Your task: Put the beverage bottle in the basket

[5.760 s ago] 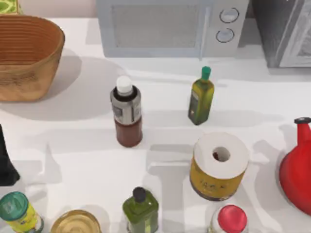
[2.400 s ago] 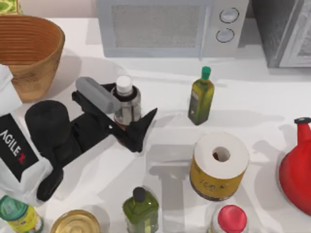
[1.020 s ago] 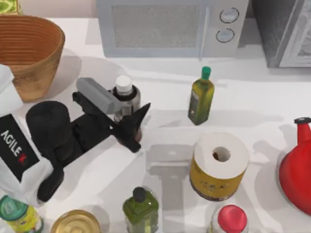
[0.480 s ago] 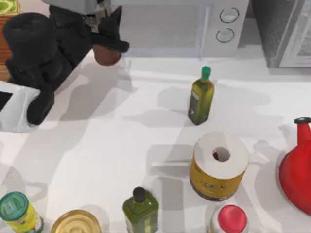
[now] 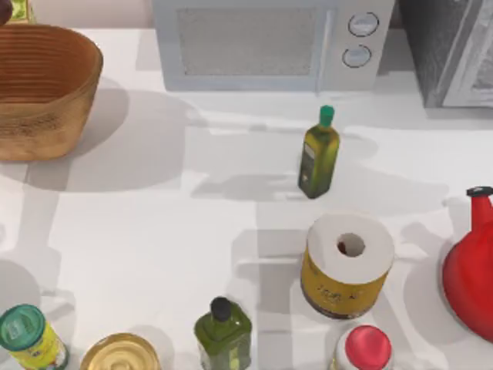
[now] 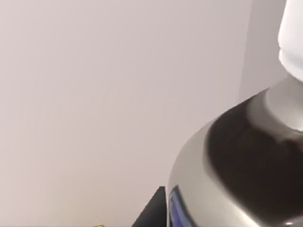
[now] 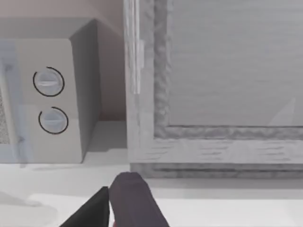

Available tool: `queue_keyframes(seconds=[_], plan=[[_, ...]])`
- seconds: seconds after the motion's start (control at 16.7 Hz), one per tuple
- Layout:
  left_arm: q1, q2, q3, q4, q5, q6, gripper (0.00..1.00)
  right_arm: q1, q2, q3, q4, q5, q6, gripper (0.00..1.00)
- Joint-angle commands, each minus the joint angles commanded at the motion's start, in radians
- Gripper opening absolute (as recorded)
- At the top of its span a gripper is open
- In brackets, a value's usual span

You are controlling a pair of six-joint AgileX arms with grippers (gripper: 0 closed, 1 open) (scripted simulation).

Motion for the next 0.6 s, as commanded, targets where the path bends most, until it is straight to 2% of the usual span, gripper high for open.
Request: queue_keyframes(seconds=[0.18,0.6], plan=[[0.073,-0.044,0.011,-0.077,0.014,0.014,0.0,0.0,0.0,0.0,0.0,0.0,0.0,1.0],[0.073,-0.026,0.011,-0.065,0.013,0.016,0.0,0.0,0.0,0.0,0.0,0.0,0.0,1.0]])
